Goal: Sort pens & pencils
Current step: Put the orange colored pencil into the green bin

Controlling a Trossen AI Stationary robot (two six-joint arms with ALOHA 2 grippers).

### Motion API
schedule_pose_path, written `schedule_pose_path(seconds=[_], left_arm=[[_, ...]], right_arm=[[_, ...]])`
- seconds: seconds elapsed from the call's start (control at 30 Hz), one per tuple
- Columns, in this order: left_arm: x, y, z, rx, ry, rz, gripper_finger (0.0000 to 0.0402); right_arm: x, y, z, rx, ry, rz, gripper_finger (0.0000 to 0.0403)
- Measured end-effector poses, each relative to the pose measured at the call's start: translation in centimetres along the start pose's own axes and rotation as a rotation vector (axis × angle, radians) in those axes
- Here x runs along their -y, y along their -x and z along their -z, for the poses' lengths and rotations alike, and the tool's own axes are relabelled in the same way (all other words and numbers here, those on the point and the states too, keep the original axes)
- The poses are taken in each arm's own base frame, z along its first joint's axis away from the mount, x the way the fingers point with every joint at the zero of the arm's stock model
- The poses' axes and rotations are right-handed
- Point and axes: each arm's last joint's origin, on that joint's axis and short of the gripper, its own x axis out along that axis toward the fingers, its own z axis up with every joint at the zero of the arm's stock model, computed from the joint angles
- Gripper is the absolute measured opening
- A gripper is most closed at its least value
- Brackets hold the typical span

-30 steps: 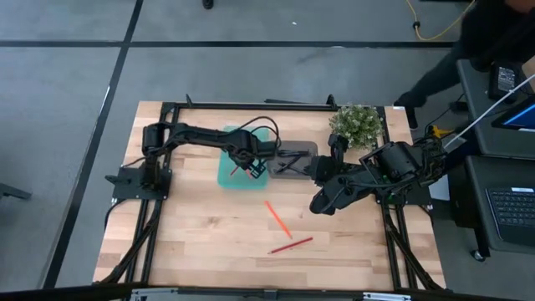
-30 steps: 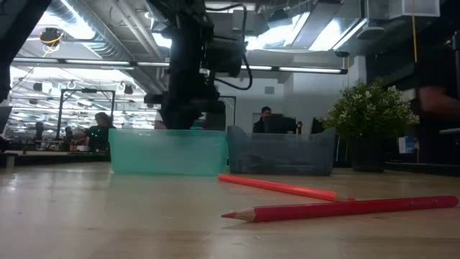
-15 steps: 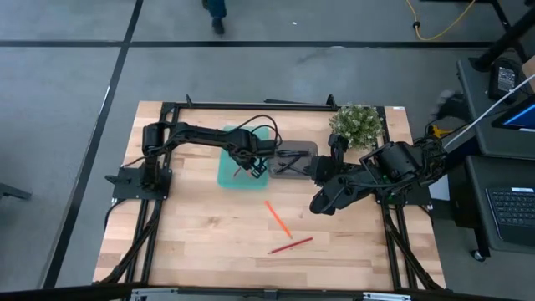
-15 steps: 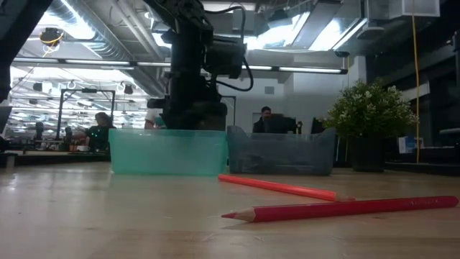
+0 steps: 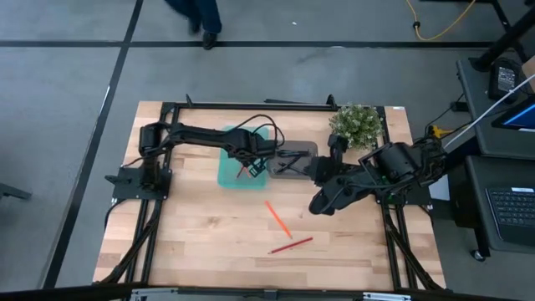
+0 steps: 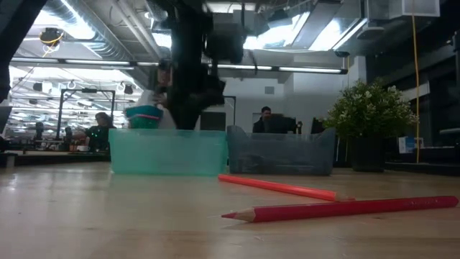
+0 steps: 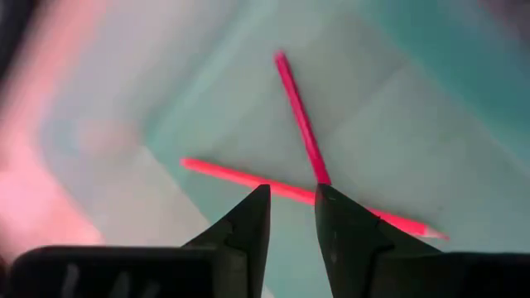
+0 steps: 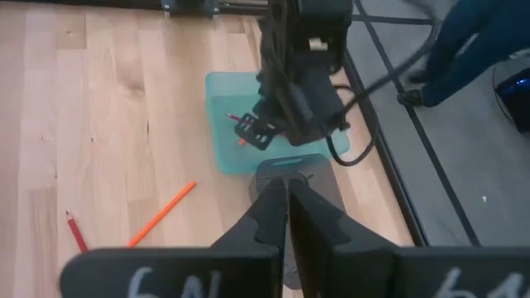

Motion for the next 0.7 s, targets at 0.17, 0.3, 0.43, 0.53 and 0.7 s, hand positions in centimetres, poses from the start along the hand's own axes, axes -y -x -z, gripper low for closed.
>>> schedule_pose_path(seconds=[0.17, 0.3, 0.43, 0.53, 0.7], left_arm=[[-0.1, 4.4, 0.6, 0.065, -0.067, -0.052, 0.0090], [0.7, 7.7, 2.7, 0.075, -0.125, -0.046, 0.0090], [3.8, 10.5, 6.8, 0.086, -0.264, 0.047, 0.0090], [6.8, 12.3, 10.5, 0.124, -0.402, 0.128, 0.0090], [11.3, 14.1, 15.4, 0.269, -0.668, 0.257, 0.0090]], right_arm=[[-0.2, -0.3, 0.2, -0.012, 0.010, 0.005, 0.0019], [-0.3, -0.4, 0.2, -0.016, 0.012, 0.006, 0.0019], [-0.3, -0.4, 0.2, -0.015, 0.015, 0.006, 0.0019], [-0.2, -0.4, 0.2, -0.006, 0.017, 0.027, 0.0019], [0.0, -0.4, 0.1, 0.023, 0.019, 0.089, 0.0019]])
